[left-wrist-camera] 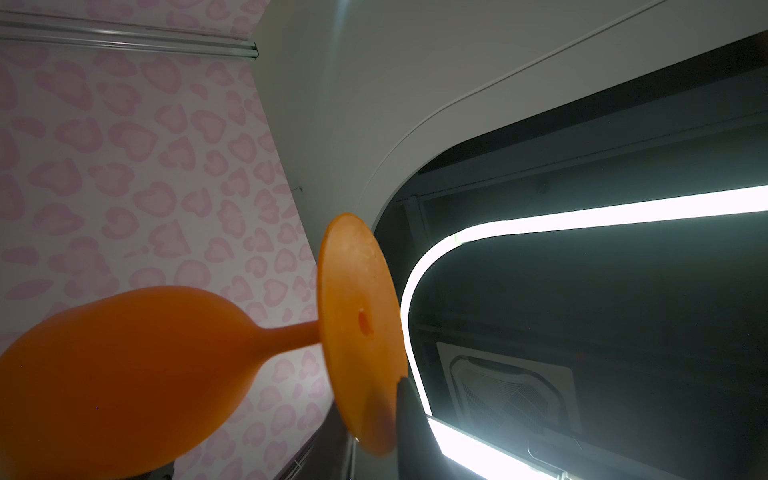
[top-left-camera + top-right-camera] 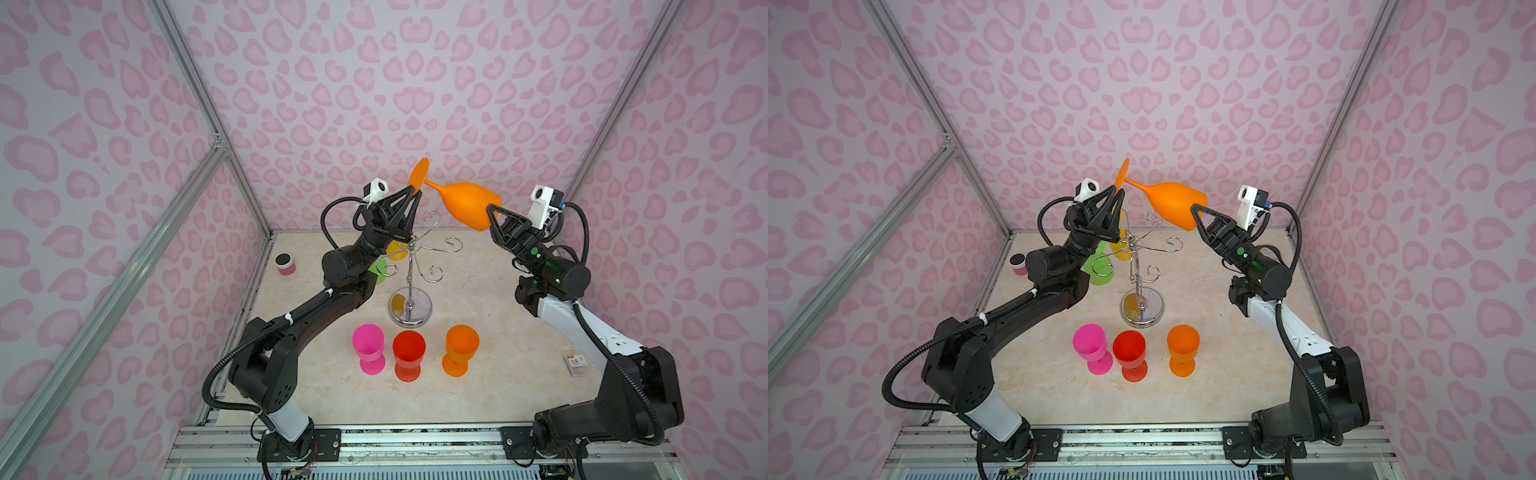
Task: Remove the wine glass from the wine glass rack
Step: 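Close the right gripper on the orange glass bowl and open the left gripper, then lower the orange glass toward the table with the right gripper while the left withdraws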
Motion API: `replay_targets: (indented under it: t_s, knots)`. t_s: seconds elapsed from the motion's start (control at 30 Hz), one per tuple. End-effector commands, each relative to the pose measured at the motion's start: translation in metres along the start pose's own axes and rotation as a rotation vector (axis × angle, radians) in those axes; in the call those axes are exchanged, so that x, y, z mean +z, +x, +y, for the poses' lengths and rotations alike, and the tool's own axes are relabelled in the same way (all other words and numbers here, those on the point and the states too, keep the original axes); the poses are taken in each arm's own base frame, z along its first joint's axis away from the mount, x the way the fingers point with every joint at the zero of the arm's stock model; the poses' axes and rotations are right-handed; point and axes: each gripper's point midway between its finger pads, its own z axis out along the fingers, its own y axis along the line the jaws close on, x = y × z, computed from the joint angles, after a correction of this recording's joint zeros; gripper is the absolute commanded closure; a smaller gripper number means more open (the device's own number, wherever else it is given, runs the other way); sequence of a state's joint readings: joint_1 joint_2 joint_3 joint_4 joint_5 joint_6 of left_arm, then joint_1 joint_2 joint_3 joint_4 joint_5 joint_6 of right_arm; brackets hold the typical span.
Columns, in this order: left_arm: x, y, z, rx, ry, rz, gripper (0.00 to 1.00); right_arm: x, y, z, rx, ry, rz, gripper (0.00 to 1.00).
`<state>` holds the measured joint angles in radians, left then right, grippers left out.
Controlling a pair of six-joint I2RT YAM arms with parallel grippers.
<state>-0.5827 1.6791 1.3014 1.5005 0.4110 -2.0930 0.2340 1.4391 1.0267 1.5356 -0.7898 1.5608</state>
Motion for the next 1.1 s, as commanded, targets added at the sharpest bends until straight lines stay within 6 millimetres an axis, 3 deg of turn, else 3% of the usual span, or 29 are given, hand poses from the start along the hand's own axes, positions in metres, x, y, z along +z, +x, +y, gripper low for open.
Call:
replay_targets:
  t_s: [0.0,0.17,0.37,0.57,0.67,0.73,0.83,0.97,1.07]
  knots:
    - [0.002,0.009,-0.010,-0.012,0.053,0.042,0.76,0.002,0.002,0.009,-0.016,-0.027,0.019,0.97]
    - [0.000,0.011,-0.009,-0.014,0.065,0.047,0.60,0.003,-0.003,0.010,-0.023,-0.021,0.015,1.00]
    - [-0.005,0.016,0.003,-0.012,0.034,0.053,0.49,0.000,-0.020,0.004,-0.049,0.034,-0.010,1.00]
    - [-0.001,0.033,0.002,0.064,0.015,0.121,0.44,-0.018,-0.043,-0.020,-0.099,0.290,-0.007,1.00]
    - [0.000,0.040,0.000,0.125,-0.012,0.152,0.42,-0.041,-0.049,-0.036,-0.182,0.553,0.030,1.00]
    - [0.002,0.046,0.000,0.176,-0.048,0.175,0.41,-0.068,-0.052,-0.046,-0.265,0.807,0.071,1.00]
    - [0.005,0.053,0.002,0.267,-0.129,0.210,0.40,-0.115,-0.061,-0.046,-0.370,1.153,0.125,1.00]
    - [0.003,0.052,0.005,0.387,-0.249,0.216,0.39,-0.170,-0.070,-0.044,-0.315,1.327,0.125,1.00]
    - [-0.003,0.046,0.001,0.493,-0.341,0.196,0.39,-0.196,-0.052,-0.058,-0.249,1.398,0.204,1.00]
